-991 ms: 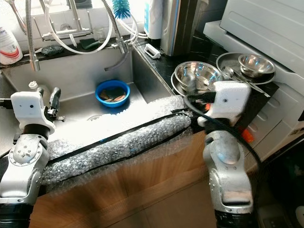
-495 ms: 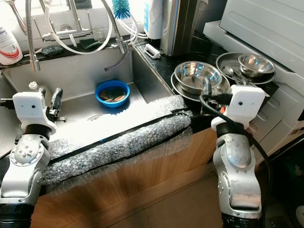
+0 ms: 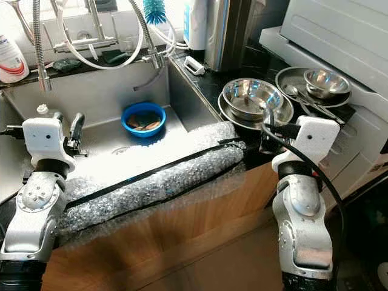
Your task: Kitchen organization
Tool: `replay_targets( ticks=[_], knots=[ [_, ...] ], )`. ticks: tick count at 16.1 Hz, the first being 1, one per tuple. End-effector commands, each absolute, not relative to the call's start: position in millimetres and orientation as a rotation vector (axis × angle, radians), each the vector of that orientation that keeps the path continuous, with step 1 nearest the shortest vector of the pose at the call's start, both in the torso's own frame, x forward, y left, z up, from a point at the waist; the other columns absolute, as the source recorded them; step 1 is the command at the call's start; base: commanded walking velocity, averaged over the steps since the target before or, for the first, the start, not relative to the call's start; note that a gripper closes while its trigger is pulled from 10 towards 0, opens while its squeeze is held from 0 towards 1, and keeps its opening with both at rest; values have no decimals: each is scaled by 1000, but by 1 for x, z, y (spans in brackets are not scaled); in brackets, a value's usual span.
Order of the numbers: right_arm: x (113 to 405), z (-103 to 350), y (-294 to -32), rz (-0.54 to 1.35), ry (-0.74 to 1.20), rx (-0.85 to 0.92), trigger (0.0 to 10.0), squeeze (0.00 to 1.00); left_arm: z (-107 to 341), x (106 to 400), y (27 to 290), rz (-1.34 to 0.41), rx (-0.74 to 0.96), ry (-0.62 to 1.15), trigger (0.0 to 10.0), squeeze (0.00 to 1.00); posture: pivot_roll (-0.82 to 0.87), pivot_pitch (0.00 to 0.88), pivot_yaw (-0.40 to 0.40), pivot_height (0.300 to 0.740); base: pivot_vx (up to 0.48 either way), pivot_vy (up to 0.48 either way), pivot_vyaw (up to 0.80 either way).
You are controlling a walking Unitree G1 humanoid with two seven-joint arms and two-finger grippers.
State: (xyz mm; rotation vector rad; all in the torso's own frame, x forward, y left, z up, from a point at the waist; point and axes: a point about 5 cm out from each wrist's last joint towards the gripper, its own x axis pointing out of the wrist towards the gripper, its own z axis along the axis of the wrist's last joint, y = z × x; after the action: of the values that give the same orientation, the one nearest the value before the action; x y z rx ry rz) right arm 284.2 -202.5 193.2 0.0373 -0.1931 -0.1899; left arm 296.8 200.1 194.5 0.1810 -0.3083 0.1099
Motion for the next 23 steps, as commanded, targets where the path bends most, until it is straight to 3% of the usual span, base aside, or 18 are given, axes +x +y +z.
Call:
replay_targets(
  ticks=[1,14,15,16,17,18,23],
  knots=[
    [287,192,-204,-200,-176,65,10000,0,198,295,198,98,190,-322,10000,0,-28,70,-2,740,0,0,0],
    [303,184,-198,-174,-124,105,10000,0,198,295,194,91,198,-326,10000,0,-24,91,-5,740,0,0,0],
    [303,184,-198,-173,-127,106,6784,0,198,295,194,90,198,-326,10000,0,-24,91,-6,740,0,0,0],
    [303,185,-198,-173,-129,107,6784,0,198,295,194,90,198,-326,10000,0,-24,91,-6,740,0,0,0],
    [304,185,-199,-172,-131,104,431,0,198,295,193,89,197,-325,10000,0,-23,92,-6,740,0,0,0],
    [304,185,-199,-172,-132,104,0,0,198,295,193,88,197,-326,10000,0,-23,92,-6,740,0,0,0],
    [304,185,-198,-167,-132,106,0,0,197,295,193,86,198,-325,10000,0,-23,92,-6,740,0,0,0]
  ],
)
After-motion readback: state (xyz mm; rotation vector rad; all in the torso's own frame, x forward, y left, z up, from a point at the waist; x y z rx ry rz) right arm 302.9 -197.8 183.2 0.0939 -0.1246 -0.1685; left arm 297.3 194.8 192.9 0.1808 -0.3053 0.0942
